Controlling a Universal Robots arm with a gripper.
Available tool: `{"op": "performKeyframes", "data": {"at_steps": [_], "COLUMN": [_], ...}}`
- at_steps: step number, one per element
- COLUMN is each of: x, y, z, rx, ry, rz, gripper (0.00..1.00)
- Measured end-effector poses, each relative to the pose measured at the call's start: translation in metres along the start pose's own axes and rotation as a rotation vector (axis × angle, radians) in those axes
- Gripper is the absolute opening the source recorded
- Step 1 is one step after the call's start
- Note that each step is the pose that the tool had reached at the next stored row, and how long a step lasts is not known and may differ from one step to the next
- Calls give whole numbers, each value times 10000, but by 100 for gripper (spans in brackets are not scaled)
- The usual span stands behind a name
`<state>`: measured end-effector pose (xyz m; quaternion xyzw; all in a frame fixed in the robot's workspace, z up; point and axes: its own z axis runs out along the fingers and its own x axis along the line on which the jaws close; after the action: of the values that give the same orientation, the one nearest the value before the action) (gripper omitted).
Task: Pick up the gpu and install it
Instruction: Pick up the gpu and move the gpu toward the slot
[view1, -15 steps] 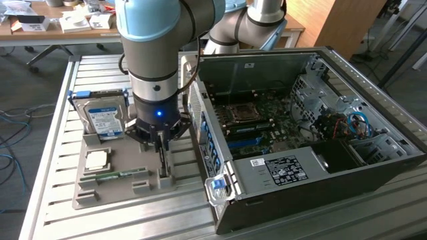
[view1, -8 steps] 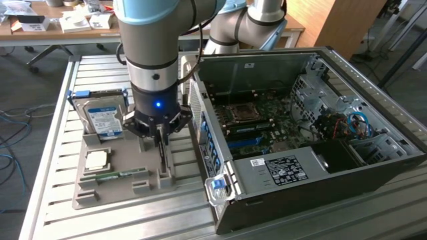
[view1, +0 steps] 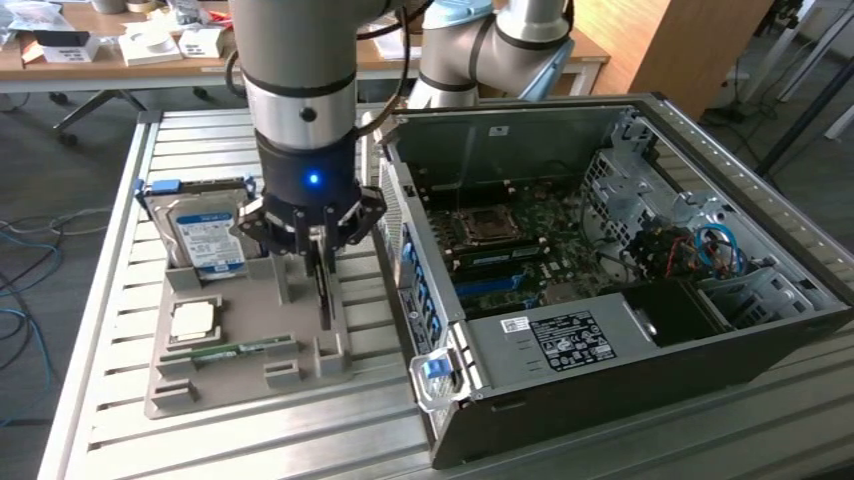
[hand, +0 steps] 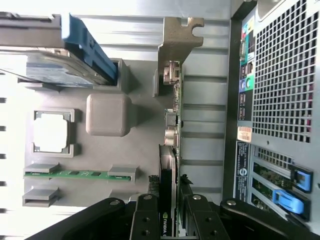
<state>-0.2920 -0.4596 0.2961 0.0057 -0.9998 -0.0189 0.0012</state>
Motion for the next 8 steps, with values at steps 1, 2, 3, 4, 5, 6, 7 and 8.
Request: {"op": "performKeyframes", "data": {"at_steps": [1, 2, 3, 4, 5, 6, 7, 8], "x": [0, 0, 0, 0, 0, 1, 1, 1], "y": [2, 3, 5, 7, 9, 10, 12, 14], "z": [-45, -90, -135, -179, -225, -270, -318, -363], "rx": [0, 0, 0, -1, 0, 0, 0, 0], "ry": [0, 0, 0, -1, 0, 0, 0, 0], "rz": [0, 0, 0, 0, 0, 0, 0, 0], "gripper": [26, 26, 26, 26, 26, 26, 26, 26]}}
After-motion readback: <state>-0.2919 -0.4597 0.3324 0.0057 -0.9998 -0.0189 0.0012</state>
